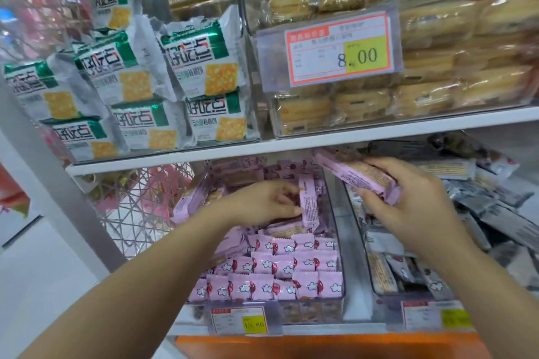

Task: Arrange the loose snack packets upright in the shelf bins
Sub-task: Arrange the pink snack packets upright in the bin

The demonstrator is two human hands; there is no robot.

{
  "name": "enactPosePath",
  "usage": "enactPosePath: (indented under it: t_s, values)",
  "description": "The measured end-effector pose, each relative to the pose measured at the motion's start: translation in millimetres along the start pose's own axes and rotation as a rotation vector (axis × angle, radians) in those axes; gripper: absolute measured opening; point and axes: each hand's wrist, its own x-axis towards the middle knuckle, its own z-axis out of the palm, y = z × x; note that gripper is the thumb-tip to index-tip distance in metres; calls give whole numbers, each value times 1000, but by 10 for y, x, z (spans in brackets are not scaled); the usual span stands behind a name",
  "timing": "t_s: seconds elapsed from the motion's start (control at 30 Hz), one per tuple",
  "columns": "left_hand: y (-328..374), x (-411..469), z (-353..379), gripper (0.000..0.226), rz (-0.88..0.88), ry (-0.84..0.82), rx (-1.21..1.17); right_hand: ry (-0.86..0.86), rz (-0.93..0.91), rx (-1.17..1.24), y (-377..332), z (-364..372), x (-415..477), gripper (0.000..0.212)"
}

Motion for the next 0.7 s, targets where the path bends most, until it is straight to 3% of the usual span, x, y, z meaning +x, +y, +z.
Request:
enactPosePath:
  t_s: [0.17,0.33,0.5,0.6,0.67,0.7]
  values:
    - [155,228,200,68,-89,99,-8,-7,6,-25,81,31,20,37]
    - [135,350,290,40,-123,211,-142,12,27,-8,105,30,25,33]
    - [119,401,108,37,-133,532,-475,61,52,-1,113,25,31,31]
    - [171,458,97,11,-101,531,-548,72,47,2,122,46,39,32]
    - [184,479,153,16,-27,489,-523,72,51,16,135,60,31,34]
    - [185,473,181,6,3,476,-460,68,53,18,142,59,28,34]
